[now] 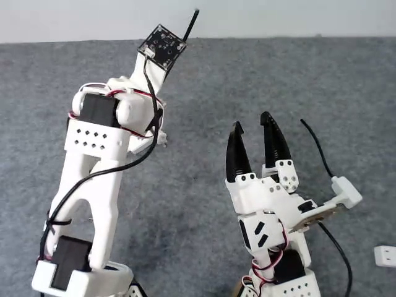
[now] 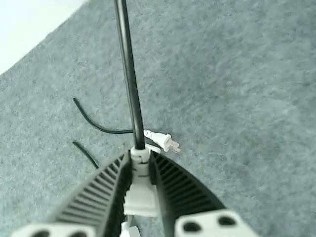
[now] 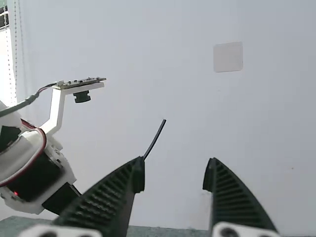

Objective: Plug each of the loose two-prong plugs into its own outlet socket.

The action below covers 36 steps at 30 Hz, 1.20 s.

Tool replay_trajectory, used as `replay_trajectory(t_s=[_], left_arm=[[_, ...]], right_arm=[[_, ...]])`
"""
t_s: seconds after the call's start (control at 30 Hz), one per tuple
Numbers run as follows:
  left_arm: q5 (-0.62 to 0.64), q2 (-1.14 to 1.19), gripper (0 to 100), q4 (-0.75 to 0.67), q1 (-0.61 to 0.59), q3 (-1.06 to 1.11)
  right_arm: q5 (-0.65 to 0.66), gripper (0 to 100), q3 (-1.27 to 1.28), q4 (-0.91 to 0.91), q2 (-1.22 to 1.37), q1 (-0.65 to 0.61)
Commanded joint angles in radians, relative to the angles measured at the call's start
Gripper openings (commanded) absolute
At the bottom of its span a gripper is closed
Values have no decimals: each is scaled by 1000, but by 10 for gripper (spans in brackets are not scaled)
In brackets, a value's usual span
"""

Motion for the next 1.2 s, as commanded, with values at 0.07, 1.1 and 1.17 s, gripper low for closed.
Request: replay_trajectory(t_s=[0.07, 1.1, 1.17], left_arm=[[3, -17, 12, 46, -3, -21], [-12, -207, 12, 230, 379, -599], [-9, -207, 12, 229, 381, -601]], right_arm=[[17, 199, -18, 4, -13, -8], [183, 200, 91, 519, -8, -203], [183, 200, 91, 568, -8, -202]])
